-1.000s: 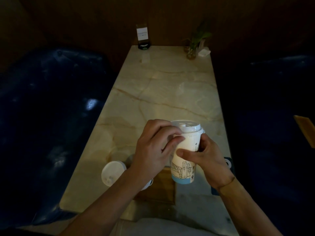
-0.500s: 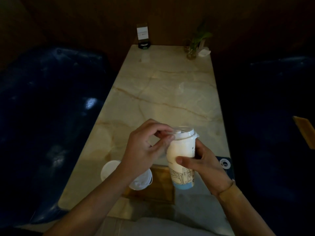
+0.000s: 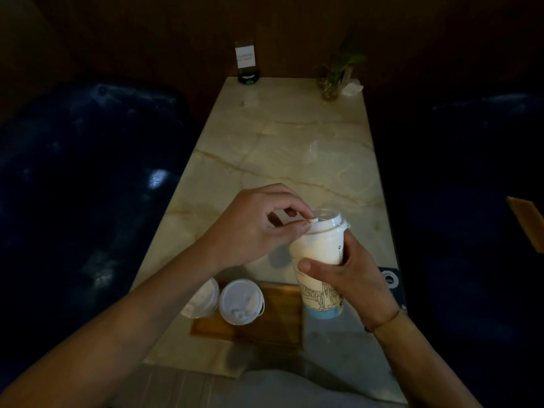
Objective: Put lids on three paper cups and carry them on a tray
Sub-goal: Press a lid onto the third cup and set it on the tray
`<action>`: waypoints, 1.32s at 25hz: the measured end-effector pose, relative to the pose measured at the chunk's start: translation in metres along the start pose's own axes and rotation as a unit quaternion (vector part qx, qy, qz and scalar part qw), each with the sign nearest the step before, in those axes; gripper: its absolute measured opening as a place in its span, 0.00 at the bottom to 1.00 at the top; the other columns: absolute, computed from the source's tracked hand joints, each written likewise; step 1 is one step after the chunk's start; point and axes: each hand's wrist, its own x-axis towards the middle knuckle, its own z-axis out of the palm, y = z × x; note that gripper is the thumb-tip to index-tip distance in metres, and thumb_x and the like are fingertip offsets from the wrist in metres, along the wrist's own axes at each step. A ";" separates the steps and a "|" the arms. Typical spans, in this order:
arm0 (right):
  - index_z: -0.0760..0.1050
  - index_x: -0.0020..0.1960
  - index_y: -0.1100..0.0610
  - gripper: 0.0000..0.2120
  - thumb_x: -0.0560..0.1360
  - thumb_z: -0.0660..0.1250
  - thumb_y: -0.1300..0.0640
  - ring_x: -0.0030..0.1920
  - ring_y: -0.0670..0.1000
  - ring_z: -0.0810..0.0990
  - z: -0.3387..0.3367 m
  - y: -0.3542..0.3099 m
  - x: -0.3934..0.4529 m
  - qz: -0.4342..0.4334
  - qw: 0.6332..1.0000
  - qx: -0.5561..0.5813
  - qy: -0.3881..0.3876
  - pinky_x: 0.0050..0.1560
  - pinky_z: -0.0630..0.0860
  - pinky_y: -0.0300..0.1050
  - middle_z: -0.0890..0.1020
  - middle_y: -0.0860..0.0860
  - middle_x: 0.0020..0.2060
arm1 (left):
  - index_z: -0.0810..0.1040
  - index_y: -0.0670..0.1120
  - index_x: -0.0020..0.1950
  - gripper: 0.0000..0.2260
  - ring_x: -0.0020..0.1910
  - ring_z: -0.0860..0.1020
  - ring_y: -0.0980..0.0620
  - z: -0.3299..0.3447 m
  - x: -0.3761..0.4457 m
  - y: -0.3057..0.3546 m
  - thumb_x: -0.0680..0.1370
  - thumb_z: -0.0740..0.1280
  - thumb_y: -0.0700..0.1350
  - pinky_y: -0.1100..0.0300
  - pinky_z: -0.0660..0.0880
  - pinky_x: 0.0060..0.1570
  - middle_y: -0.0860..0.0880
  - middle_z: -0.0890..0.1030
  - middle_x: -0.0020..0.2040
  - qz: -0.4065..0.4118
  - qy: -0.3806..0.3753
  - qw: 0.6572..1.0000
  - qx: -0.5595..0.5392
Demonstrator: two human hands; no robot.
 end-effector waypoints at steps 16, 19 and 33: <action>0.75 0.59 0.54 0.36 0.56 0.76 0.38 0.46 0.48 0.86 -0.002 -0.018 -0.006 -0.044 0.993 -0.096 0.059 0.46 0.84 0.55 0.86 0.51 0.48 | 0.82 0.41 0.46 0.04 0.44 0.80 0.55 0.018 0.003 0.006 0.77 0.70 0.41 0.57 0.76 0.41 0.49 0.82 0.44 0.023 0.063 0.996 -0.051; 0.74 0.61 0.54 0.37 0.57 0.75 0.38 0.48 0.49 0.86 -0.001 -0.017 -0.002 -0.035 0.994 -0.089 0.049 0.48 0.84 0.56 0.85 0.52 0.50 | 0.83 0.42 0.47 0.04 0.44 0.80 0.54 0.018 0.004 0.002 0.77 0.70 0.42 0.53 0.77 0.41 0.49 0.83 0.45 0.006 0.079 0.995 -0.065; 0.75 0.59 0.53 0.34 0.56 0.76 0.40 0.46 0.47 0.86 0.002 -0.009 0.012 -0.027 0.997 -0.063 0.031 0.43 0.83 0.42 0.86 0.50 0.47 | 0.81 0.46 0.48 0.08 0.48 0.77 0.53 0.034 -0.003 -0.010 0.79 0.66 0.48 0.56 0.74 0.47 0.53 0.81 0.46 -0.005 0.135 0.990 -0.037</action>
